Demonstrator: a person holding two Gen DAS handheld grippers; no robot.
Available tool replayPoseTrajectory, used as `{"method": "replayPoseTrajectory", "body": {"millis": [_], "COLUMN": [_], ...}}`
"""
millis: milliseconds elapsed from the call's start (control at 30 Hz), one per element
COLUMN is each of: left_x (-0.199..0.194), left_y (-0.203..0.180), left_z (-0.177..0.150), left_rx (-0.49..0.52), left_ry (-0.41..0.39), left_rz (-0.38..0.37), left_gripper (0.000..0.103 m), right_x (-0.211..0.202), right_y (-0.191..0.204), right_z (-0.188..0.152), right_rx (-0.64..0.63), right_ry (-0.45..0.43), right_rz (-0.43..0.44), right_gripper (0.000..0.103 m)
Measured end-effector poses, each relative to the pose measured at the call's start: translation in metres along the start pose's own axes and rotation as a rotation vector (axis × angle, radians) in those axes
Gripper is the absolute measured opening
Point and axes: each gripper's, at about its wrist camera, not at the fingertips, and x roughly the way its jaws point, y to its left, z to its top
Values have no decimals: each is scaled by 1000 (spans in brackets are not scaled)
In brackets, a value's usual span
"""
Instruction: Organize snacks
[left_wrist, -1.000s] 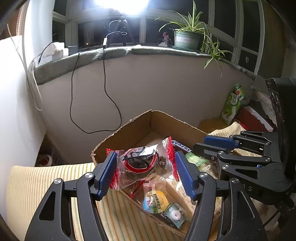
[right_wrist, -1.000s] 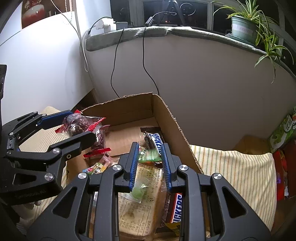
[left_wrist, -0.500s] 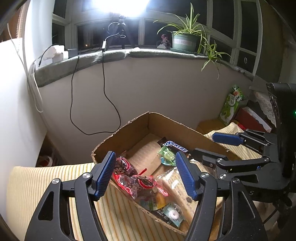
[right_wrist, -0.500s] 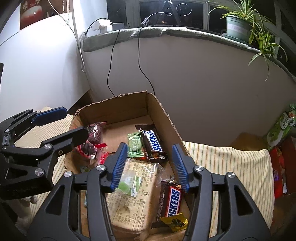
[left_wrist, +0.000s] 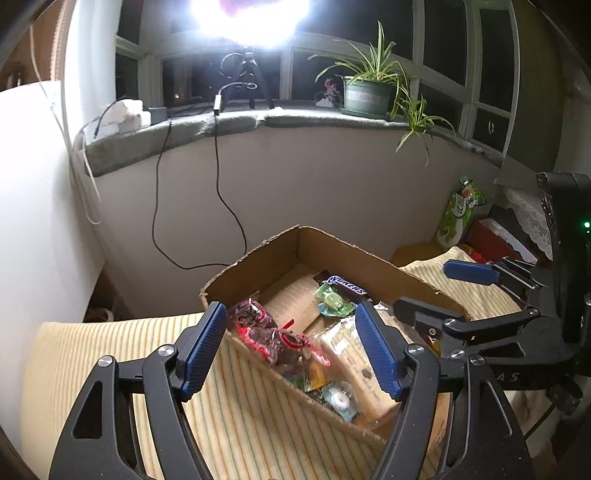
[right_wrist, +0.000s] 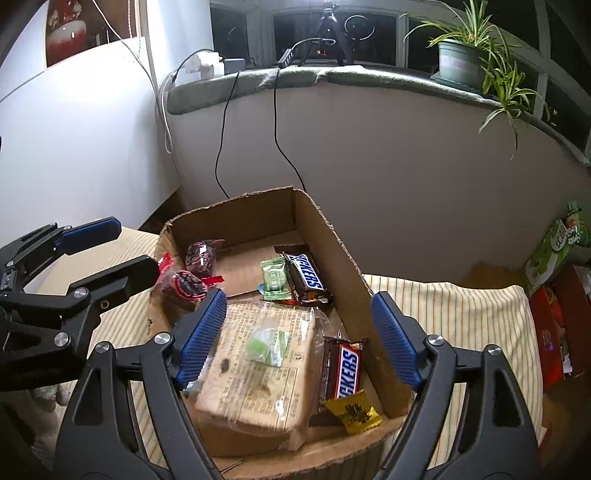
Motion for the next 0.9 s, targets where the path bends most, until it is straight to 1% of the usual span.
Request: {"method": "replayPoseTrajectory", "body": {"millis": [33,200,300,433,500,700,800,900], "left_x": [-3,-24,-38,-55,-63,-83,-89,-93], "left_y": [0,3,0,-3,-4,-6,-5,-4], "left_z": [-1,-9,-16,-28,-34,-52,-58,-63], "left_rx": [-3,-22,-19,-16,-21,-31,-48,-46], "left_ry": [-4,-24,-42,-58,-60,-70,-68,-67], "left_rz": [2,9,15,36,48,86,91,105], "left_gripper": [72,73,79,80,82,83,83,83], "right_x": [-4,-19,-31,-48,-55,-73,-79,-81], "right_y": [0,4,6,12,14,14,14,14], "right_z": [-1,-7,-12,-23,-30,-49,-60,-69], "right_rx": [1,0,12,17,22,57,76,88], "right_ry": [-5,-16,-29,-47,-53,-63,-65,-57], "right_rz": [-6,-16,-12,-13,-13,-8,-3,-18], "right_gripper": [88,88,88,90,91,91,91,91]}}
